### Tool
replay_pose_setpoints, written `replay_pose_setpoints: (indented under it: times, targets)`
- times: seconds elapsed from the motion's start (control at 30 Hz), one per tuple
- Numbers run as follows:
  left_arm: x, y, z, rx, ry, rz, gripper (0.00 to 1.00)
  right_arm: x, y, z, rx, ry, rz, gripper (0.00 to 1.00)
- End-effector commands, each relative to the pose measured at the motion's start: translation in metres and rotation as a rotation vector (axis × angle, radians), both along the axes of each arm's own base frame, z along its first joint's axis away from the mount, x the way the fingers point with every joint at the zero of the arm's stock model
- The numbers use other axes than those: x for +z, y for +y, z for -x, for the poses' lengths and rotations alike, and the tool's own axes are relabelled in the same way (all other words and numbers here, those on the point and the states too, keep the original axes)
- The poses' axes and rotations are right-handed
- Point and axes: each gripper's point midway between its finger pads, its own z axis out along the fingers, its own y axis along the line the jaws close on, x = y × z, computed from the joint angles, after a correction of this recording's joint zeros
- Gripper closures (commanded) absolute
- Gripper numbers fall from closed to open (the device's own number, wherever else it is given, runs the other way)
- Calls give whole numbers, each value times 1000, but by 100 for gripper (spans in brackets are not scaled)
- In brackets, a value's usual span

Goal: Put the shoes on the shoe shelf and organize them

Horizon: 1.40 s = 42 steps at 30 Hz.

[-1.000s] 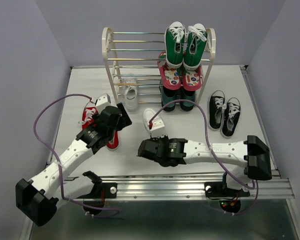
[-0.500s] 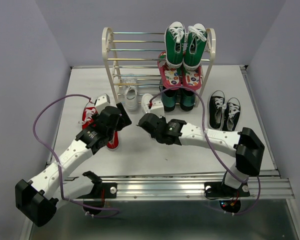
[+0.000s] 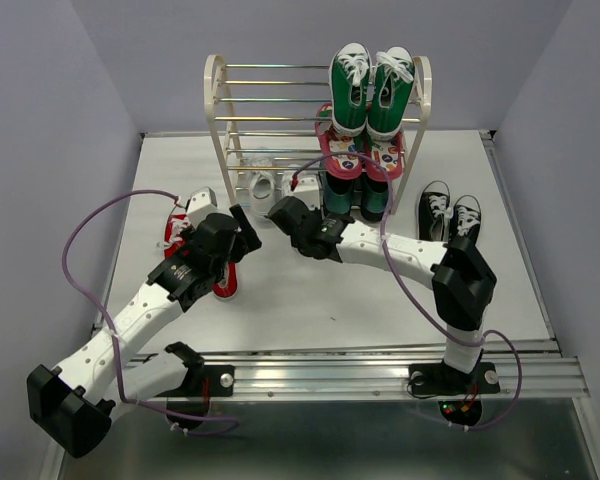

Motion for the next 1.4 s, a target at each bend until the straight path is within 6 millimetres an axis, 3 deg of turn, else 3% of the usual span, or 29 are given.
replay_pose_setpoints:
  times: [0.0,0.57,1.37]
  targets:
    - [3,5,0,21,-24,2,1,52,15,-34,-41,-132,-121,99]
    - [8,6,0,28,-40,7,1,53,30,-92,-115,-201,-155,99]
    - [7,7,0,30,-42,9,1,46,31,-121,-162,-237,-143,98]
